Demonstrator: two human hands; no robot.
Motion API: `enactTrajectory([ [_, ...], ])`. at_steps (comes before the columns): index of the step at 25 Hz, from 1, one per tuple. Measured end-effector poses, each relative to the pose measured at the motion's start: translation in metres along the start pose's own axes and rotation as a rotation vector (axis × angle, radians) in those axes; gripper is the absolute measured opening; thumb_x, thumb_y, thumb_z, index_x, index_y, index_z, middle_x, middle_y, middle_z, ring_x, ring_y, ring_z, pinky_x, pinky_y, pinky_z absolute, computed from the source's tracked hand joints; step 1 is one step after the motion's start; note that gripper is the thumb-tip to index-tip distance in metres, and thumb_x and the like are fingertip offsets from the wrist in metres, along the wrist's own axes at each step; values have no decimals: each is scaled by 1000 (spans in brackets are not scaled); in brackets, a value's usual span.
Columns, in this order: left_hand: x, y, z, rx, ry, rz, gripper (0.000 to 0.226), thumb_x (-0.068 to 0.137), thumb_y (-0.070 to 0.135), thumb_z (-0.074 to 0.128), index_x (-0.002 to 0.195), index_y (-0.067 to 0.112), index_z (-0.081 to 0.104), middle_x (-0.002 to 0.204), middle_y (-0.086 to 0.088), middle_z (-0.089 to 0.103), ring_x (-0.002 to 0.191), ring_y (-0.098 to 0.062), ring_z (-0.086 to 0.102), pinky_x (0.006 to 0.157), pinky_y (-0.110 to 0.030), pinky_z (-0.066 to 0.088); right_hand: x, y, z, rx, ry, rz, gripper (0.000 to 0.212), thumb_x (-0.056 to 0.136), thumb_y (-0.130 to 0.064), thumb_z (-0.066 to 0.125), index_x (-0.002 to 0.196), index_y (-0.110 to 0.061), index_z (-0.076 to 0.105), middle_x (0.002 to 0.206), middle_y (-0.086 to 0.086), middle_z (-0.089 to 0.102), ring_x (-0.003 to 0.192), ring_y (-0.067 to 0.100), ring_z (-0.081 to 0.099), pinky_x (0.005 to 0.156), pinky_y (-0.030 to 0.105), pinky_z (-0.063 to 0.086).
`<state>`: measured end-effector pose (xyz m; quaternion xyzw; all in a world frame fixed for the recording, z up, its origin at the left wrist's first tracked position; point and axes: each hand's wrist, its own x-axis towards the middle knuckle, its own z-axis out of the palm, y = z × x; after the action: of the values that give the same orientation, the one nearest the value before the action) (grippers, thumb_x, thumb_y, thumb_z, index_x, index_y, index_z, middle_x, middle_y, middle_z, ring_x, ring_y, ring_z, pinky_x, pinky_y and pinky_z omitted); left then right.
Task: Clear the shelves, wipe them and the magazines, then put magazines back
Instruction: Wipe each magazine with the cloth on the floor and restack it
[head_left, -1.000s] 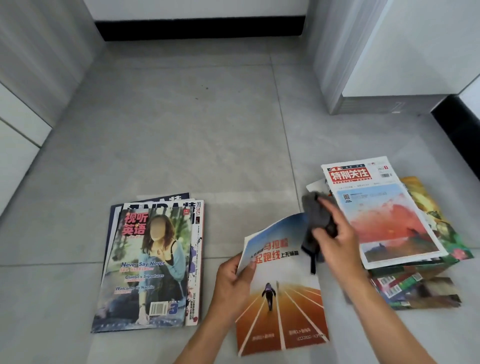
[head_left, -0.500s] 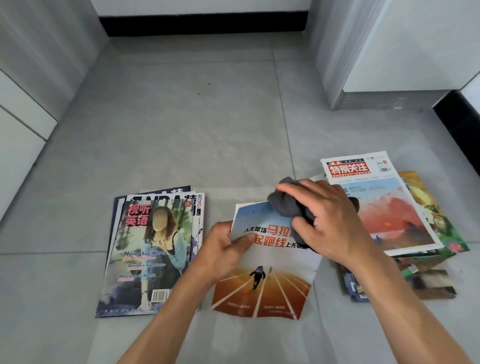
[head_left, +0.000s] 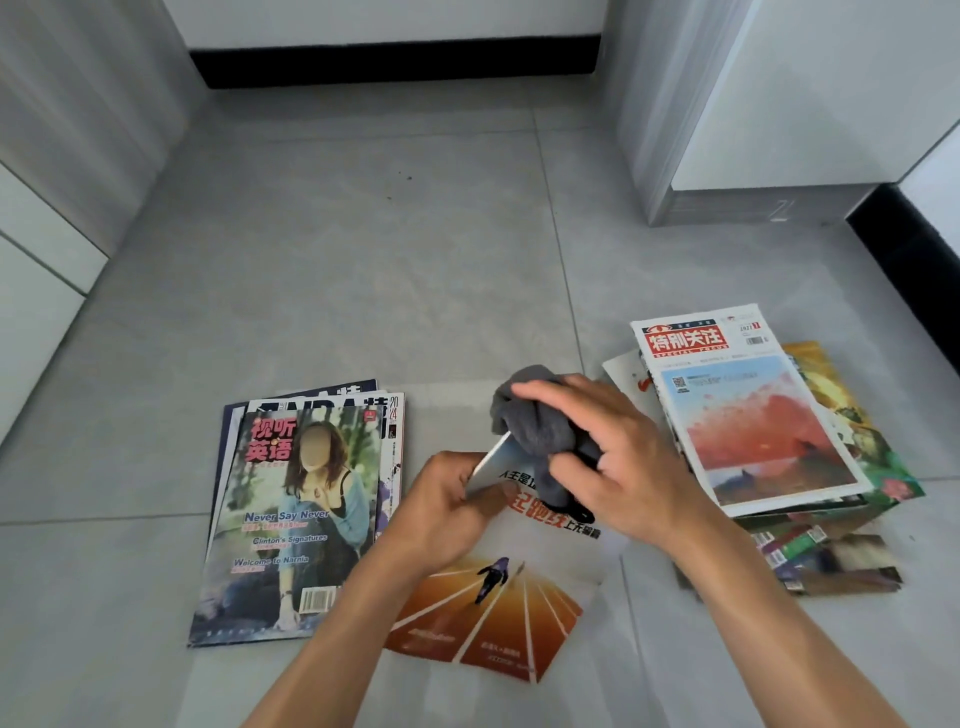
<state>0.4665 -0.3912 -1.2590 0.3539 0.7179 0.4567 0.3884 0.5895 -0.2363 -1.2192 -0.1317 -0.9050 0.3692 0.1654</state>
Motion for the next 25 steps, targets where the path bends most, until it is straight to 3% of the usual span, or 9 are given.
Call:
enactTrajectory([
  [5, -5, 5, -20, -27, 67, -81, 18, 91, 8, 66, 74, 10, 69, 65, 6, 69, 59, -2, 61, 57, -18, 46, -30, 44, -15, -22, -54, 204, 64, 72, -10, 57, 131, -35, 56, 129, -15, 59, 123, 13, 55, 99, 6, 34],
  [9, 2, 5, -8, 160, -24, -24, 29, 89, 18, 67, 63, 11, 56, 57, 3, 52, 53, -10, 47, 51, -28, 35, -7, 5, -1, 36, 8, 81, 59, 76, -12, 57, 133, -28, 58, 129, -14, 58, 121, 11, 55, 102, 22, 41],
  [12, 6, 10, 2, 190, 45, 38, 26, 83, 27, 61, 70, 5, 58, 61, -12, 52, 60, -9, 41, 53, -40, 39, 9, -27, 16, -23, 309, -44, 55, 81, -9, 59, 135, -16, 59, 130, 0, 59, 118, 23, 56, 103, 32, 42],
  [14, 8, 24, 4, -70, 257, -67, 20, 90, 22, 60, 76, 9, 65, 66, -5, 63, 62, -10, 53, 57, -33, 44, -1, -21, 24, -44, 538, 61, 54, 83, -5, 60, 136, -13, 58, 133, 4, 58, 120, 27, 55, 104, 37, 43],
  [15, 10, 31, 4, -246, 384, -152, 19, 95, 19, 59, 80, 11, 68, 72, 1, 70, 63, -11, 61, 60, -29, 49, -11, -14, 28, -35, 570, 126, 54, 83, -6, 61, 137, -14, 57, 134, 4, 57, 123, 26, 54, 105, 39, 43],
  [17, 12, 44, 8, -552, 490, -322, 21, 102, 21, 50, 92, 14, 68, 83, 0, 75, 71, -15, 70, 66, -30, 57, -31, -6, 40, 80, 440, 187, 57, 84, -12, 58, 140, -19, 55, 137, -1, 55, 126, 24, 52, 106, 40, 43],
  [19, 14, 50, 14, -734, 525, -409, 24, 104, 24, 44, 102, 14, 66, 88, -7, 74, 71, -21, 69, 60, -33, 58, -43, -13, 54, 158, 224, 196, 62, 82, -17, 54, 144, -25, 51, 141, -8, 51, 129, 18, 50, 107, 41, 43],
  [23, 14, 51, 22, -927, 613, -522, 26, 103, 20, 45, 117, 3, 60, 93, -14, 67, 80, -26, 65, 69, -35, 54, -50, -18, 65, -295, 100, 121, 66, 82, -26, 49, 147, -29, 40, 140, 1, 51, 120, 28, 52, 98, 42, 48],
  [25, 12, 52, 28, -984, 560, -556, 30, 102, 14, 45, 123, -5, 55, 89, -17, 65, 72, -26, 65, 58, -33, 57, -47, -4, 58, -427, 177, 121, 60, 82, -20, 53, 141, -24, 45, 125, 9, 58, 106, 34, 58, 88, 45, 52],
])
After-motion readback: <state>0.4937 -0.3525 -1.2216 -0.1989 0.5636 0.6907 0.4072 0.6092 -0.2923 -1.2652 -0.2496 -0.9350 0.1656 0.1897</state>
